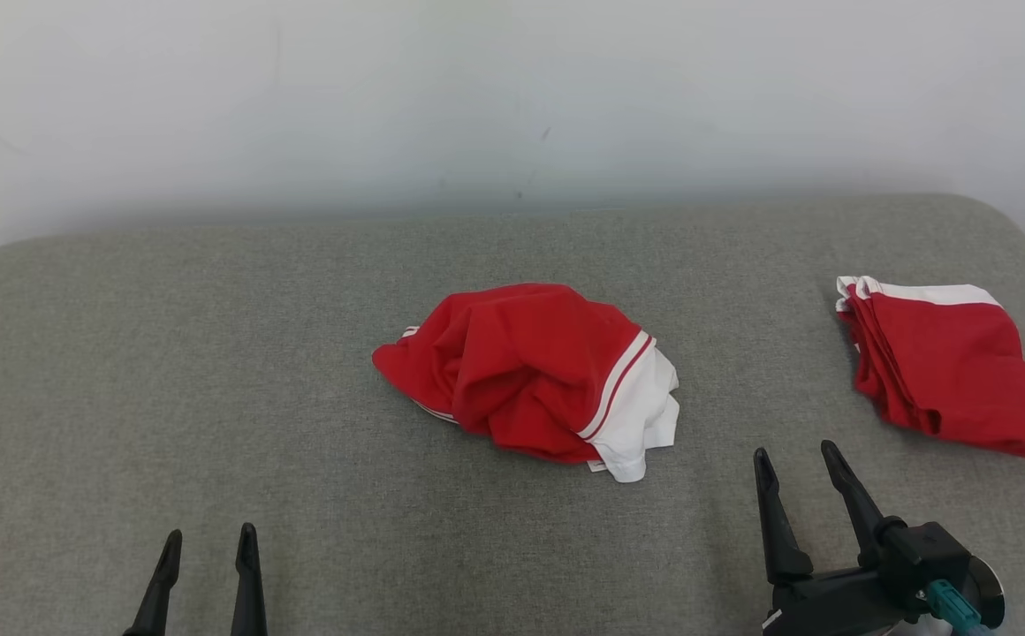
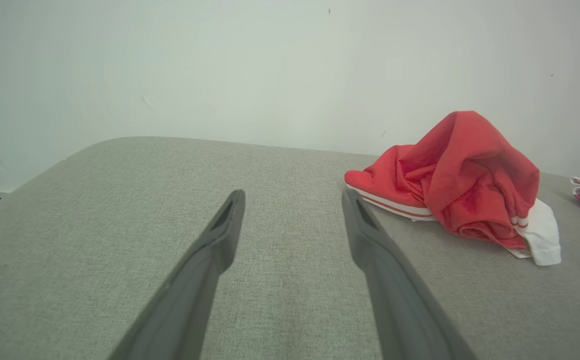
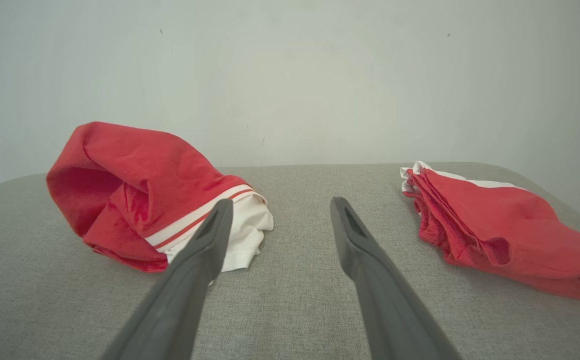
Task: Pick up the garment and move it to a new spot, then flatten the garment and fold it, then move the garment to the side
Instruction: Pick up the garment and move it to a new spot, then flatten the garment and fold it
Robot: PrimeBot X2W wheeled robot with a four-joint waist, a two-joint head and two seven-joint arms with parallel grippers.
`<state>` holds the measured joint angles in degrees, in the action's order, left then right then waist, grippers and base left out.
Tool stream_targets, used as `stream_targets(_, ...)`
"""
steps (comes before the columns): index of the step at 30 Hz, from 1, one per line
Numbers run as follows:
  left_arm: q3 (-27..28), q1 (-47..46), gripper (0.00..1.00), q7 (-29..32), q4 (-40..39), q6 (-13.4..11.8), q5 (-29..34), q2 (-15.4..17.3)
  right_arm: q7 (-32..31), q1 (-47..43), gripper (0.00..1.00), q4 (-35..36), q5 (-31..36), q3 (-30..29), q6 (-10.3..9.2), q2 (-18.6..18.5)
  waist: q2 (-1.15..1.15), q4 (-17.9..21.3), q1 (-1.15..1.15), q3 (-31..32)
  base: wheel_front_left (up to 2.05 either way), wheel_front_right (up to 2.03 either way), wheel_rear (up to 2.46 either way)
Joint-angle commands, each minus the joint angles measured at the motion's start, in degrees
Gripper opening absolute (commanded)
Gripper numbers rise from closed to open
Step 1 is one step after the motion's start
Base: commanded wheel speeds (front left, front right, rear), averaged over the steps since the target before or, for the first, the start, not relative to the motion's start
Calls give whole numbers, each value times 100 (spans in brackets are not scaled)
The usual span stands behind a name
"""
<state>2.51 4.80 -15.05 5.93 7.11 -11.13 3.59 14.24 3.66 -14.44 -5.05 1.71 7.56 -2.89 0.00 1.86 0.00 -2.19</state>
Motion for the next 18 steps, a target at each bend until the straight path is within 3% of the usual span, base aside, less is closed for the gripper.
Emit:
stream_targets(1, 41, -37, 100, -17, -27, 26, 16, -26, 41, 71, 100, -36, -72, 24, -13, 0, 0, 24, 0, -12, 0, 0, 0)
stream_targets(18, -41, -135, 100, -17, -6, 36, -8, -20, 79, 142, 100, -136, -140, 154, -13, 1, 0, 147, 0, -43, 0, 0, 0)
